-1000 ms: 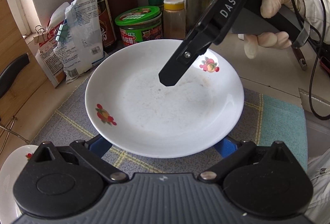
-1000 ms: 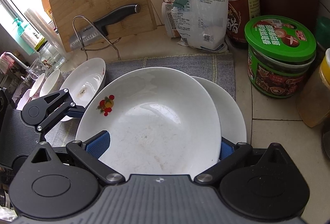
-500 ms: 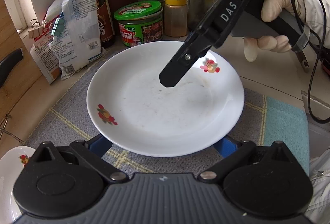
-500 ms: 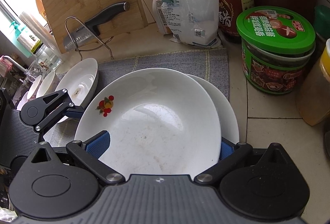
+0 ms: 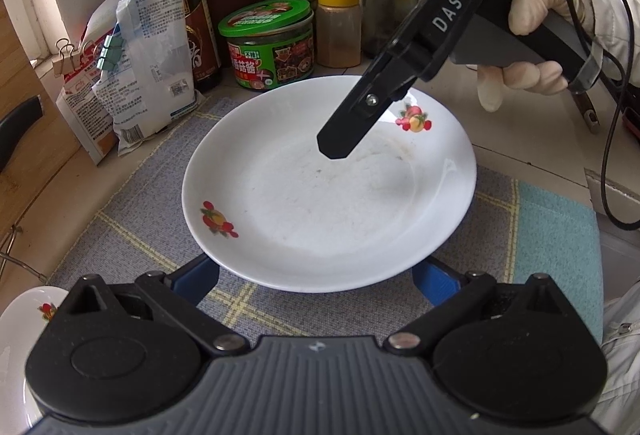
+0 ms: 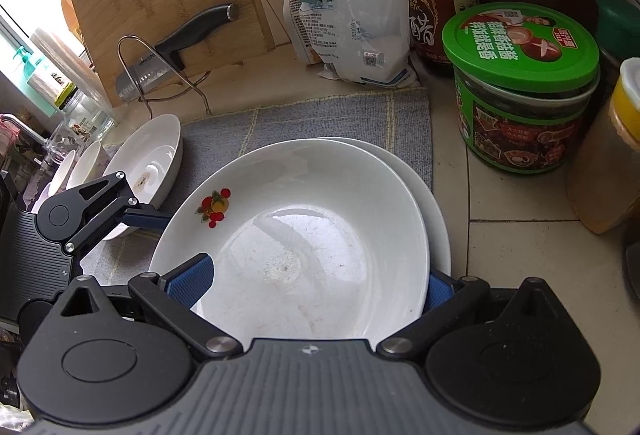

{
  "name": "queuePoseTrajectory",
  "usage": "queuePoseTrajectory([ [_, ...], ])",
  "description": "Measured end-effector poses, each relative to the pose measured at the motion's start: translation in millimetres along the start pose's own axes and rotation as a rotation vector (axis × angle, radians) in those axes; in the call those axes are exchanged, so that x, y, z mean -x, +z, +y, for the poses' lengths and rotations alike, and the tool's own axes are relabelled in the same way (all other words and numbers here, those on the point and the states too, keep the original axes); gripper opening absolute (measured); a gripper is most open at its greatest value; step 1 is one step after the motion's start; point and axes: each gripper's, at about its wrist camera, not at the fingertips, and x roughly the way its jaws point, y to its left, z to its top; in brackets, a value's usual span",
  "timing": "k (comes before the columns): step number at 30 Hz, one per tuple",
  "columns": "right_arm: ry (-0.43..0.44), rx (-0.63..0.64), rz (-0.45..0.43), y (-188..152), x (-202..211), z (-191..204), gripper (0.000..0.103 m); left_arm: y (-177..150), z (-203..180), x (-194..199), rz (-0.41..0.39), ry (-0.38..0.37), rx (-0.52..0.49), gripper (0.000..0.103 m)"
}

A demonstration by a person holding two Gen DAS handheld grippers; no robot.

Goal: Organize plates and bowls
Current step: 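Lower the deep plate onto the placed plate and open the right gripper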

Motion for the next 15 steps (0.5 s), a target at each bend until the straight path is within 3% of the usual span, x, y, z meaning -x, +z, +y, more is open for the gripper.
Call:
queuePoseTrajectory([
  [15, -0.021, 0.003, -0.011, -2.2, 6.7, 4.1, 0.103, -0.5, 0.4, 1.7, -0.009, -0.007, 0.010, 0.102],
])
